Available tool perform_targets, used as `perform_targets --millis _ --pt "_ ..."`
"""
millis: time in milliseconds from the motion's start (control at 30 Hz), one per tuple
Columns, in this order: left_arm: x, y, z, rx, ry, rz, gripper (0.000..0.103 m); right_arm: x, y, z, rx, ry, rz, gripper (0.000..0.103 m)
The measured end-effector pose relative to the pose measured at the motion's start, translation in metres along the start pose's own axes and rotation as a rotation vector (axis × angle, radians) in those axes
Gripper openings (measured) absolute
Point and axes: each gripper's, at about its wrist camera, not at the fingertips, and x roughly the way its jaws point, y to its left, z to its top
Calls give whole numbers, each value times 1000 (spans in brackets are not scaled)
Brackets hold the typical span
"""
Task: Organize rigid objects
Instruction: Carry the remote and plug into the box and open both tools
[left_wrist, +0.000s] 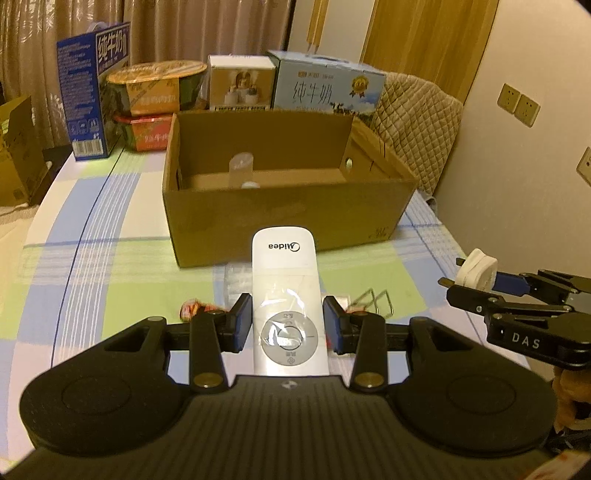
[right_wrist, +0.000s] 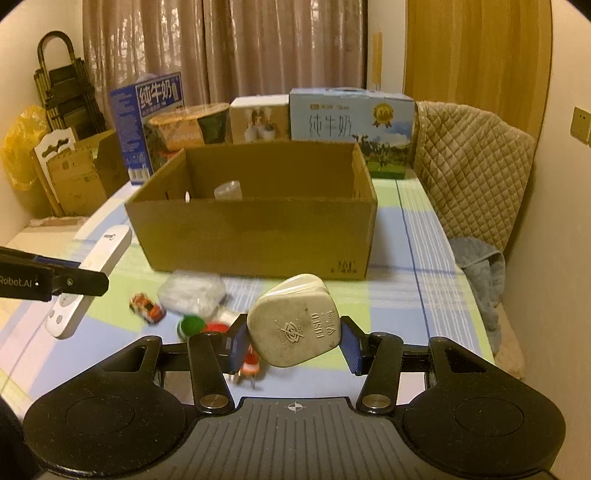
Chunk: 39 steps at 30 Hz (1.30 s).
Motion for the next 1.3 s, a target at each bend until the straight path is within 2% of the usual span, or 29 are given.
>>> perform_targets --millis 333,500,633,933,1300 --pt "23 14 75 40 -60 21 36 29 -8 84 3 -63 55 48" --pt "51 34 116 62 -64 71 36 58 -16 129 5 -70 78 48" --pt "78 53 136 44 -45 89 36 89 -20 156 10 -56 76 48" --pt "139 73 153 43 16 109 36 154 -34 159 62 14 50 48" --pt "176 77 148 46 68 123 36 186 -35 150 57 62 47 48"
